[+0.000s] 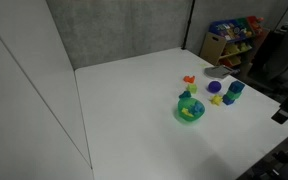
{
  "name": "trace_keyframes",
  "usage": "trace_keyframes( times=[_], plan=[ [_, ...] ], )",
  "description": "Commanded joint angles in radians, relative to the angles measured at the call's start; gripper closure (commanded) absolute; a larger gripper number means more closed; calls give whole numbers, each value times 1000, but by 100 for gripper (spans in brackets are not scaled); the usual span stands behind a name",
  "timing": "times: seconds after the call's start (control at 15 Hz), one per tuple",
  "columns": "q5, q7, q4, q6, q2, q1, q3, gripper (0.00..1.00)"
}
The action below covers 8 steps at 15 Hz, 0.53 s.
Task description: Move the yellow toy from the bowl to the stack of blocks
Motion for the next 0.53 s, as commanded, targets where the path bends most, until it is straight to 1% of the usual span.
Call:
trace_keyframes(
  times=[0.0, 0.27, 0.47],
  plan=[
    [-1, 0, 1, -2, 0, 0, -1, 0],
    [-1, 0, 1, -2, 0, 0, -1, 0],
    [-19, -3, 39, 5, 36, -7, 6, 0]
  ],
)
